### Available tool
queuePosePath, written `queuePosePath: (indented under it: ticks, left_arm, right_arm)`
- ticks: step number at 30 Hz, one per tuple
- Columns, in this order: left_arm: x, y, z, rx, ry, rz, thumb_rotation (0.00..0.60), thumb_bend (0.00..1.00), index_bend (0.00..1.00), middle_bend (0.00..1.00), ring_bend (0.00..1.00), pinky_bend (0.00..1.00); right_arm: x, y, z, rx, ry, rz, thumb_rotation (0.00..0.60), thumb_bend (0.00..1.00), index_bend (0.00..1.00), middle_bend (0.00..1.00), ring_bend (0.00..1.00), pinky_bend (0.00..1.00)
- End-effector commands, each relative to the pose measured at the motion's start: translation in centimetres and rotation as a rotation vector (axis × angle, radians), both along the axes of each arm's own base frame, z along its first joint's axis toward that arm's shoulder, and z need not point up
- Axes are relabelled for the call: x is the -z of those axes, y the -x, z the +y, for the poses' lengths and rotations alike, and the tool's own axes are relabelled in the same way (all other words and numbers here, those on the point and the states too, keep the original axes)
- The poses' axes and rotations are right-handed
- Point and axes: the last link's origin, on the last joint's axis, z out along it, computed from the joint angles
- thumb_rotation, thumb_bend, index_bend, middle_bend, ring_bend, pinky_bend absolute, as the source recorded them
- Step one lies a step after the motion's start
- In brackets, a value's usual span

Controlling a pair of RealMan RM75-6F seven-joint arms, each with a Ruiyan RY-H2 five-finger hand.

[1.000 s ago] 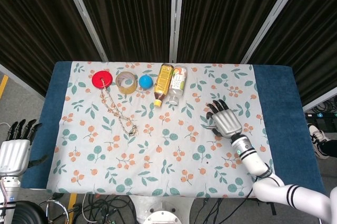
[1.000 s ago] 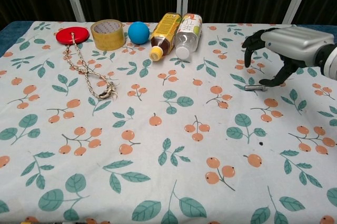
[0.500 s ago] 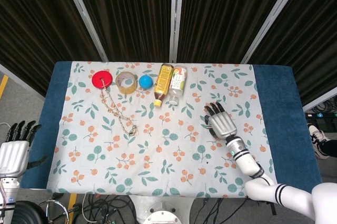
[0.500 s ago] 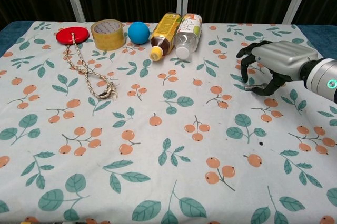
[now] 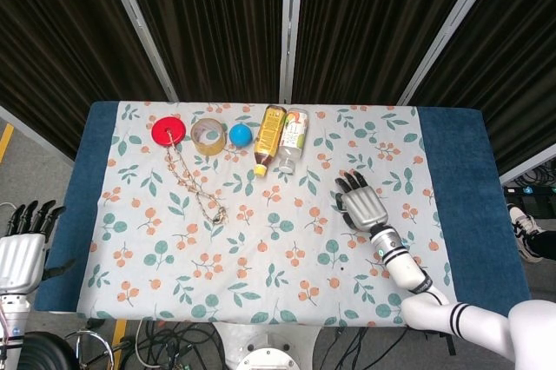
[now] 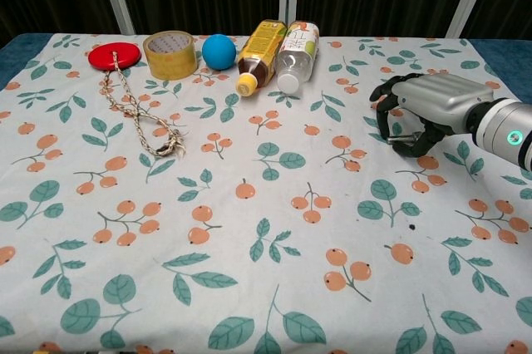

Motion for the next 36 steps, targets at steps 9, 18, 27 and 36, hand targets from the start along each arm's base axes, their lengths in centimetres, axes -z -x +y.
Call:
queuePosePath:
  ticks: [9, 18, 27, 36]
  left_arm:
    - [0.0, 0.1, 0.0, -0.002, 0.0, 0.0, 0.6, 0.0, 0.17, 0.09, 0.0, 0.0]
    - [0.0, 0.0, 0.0, 0.001, -0.001, 0.001, 0.6, 0.0, 0.17, 0.09, 0.0, 0.0]
    - [0.0, -0.1, 0.0, 0.001, 0.0, 0.006, 0.6, 0.0, 0.17, 0.09, 0.0, 0.0]
    - [0.0, 0.0, -0.1, -0.003, 0.0, 0.005, 0.6, 0.0, 0.17, 0.09, 0.0, 0.0]
  right_arm:
    - [-0.8, 0.1, 0.3, 0.015, 0.013, -0.049, 0.6, 0.32, 0.57, 0.16, 0.0, 0.0]
    - [-4.1, 0.8, 0.9, 0.133, -0.027, -0.282, 0.6, 0.32, 0.58, 0.16, 0.0, 0.0]
    - [-4.6, 2.1, 1.0, 0.199, -0.049, -0.375, 0.6, 0.32, 0.58, 0.16, 0.0, 0.0]
    - [-4.1, 2.0, 0.6, 0.19, -0.055, -0.367, 0.6, 0.32, 0.58, 0.16, 0.0, 0.0]
